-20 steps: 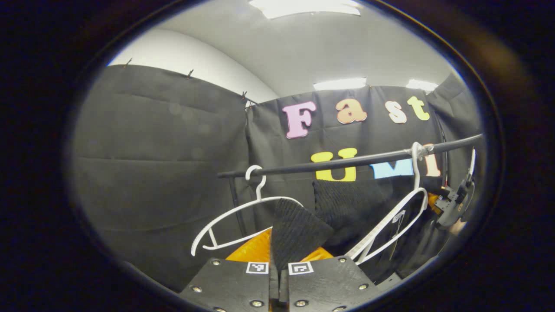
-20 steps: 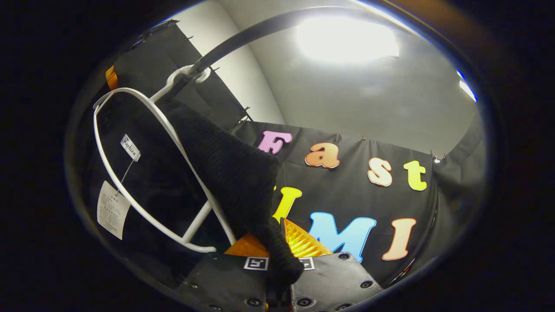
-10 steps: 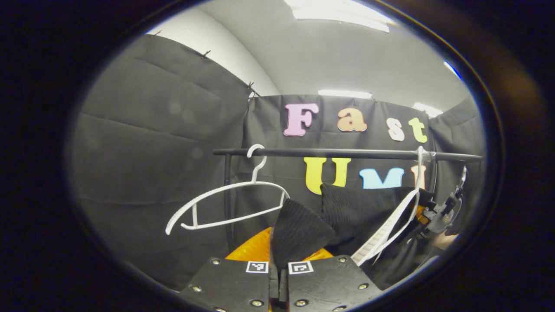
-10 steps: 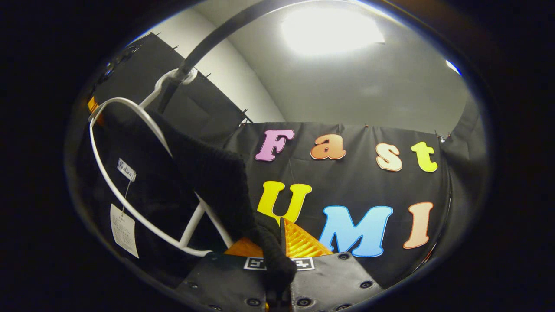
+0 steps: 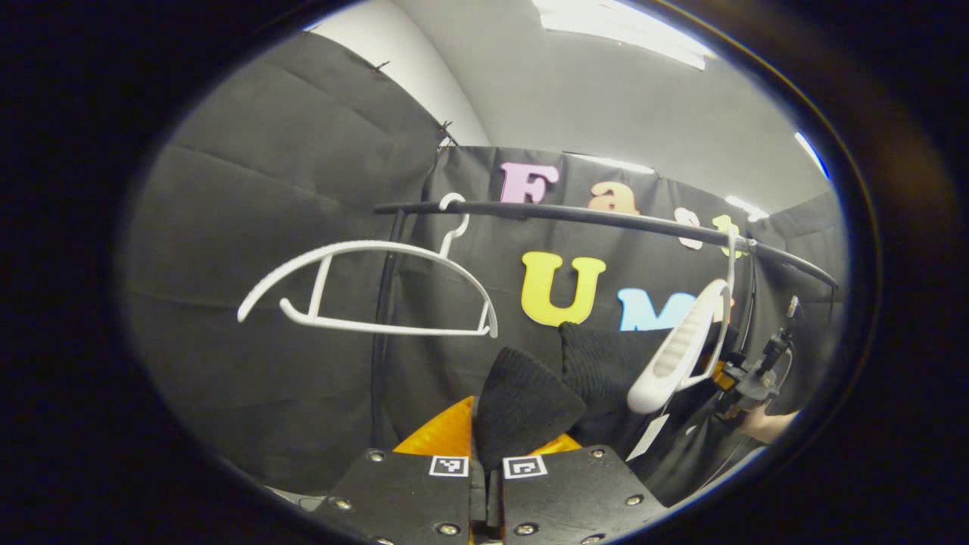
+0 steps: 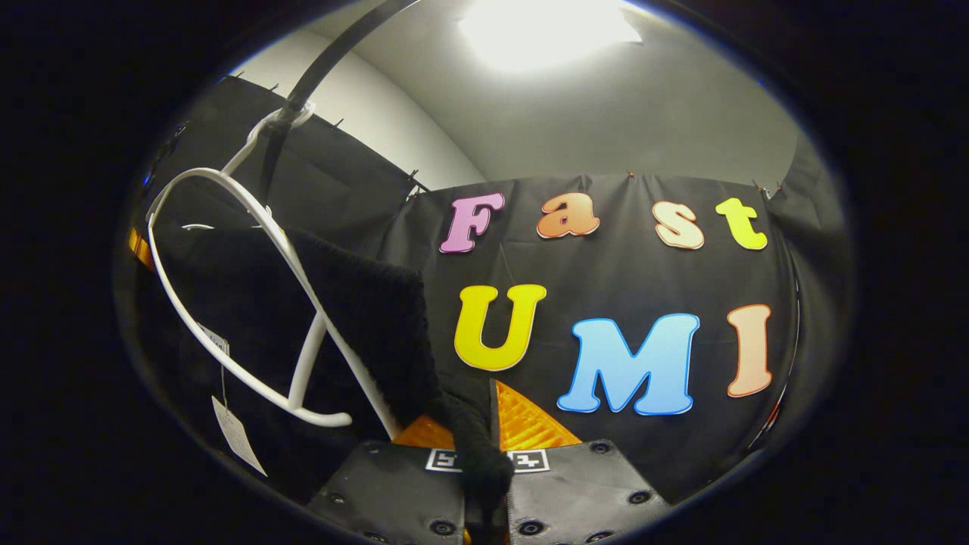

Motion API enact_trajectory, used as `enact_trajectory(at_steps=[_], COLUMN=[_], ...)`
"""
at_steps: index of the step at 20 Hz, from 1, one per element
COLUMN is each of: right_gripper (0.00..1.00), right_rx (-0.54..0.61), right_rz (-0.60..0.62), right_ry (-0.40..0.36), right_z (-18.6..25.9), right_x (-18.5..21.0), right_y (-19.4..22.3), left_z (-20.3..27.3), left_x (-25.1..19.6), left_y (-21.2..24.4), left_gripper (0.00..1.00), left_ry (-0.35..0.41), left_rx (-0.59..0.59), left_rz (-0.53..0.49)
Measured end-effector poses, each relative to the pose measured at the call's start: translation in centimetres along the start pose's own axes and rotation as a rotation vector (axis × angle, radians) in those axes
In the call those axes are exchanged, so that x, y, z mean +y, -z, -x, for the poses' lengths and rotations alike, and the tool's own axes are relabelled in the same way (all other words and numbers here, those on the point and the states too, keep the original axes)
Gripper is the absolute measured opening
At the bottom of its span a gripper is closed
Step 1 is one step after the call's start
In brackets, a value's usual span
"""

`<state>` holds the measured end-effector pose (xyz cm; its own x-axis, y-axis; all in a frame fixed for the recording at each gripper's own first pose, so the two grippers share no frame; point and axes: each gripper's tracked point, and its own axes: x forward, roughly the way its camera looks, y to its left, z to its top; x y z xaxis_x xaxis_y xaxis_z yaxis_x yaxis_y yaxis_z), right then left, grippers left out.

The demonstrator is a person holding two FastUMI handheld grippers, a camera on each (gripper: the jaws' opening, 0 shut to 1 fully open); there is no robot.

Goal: Grasp the clothes on the hanger with both hands and then place them into the laundry hamper below.

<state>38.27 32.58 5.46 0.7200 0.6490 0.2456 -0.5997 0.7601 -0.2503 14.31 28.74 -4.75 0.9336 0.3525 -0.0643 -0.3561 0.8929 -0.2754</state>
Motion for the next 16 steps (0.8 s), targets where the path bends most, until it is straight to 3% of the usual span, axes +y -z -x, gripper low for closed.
enact_trajectory(at_steps=[6,11,16], right_gripper=[0.07,0.07,0.07], right_rx=[0.099,0.131,0.186], right_rz=[-0.085,-0.086,-0.052], right_ry=[0.046,0.047,0.038], right_z=[1.1,2.8,5.6], right_x=[-0.8,-0.8,-0.2], right_y=[2.8,4.0,6.1], left_z=[0.3,1.3,0.3], left_x=[-2.0,-1.8,-3.8], left_y=[5.2,8.7,11.3], left_gripper=[0.02,0.02,0.02], left_ry=[0.001,-0.005,-0.012], left_rx=[0.067,0.106,0.134], left_rz=[0.032,0.135,0.136])
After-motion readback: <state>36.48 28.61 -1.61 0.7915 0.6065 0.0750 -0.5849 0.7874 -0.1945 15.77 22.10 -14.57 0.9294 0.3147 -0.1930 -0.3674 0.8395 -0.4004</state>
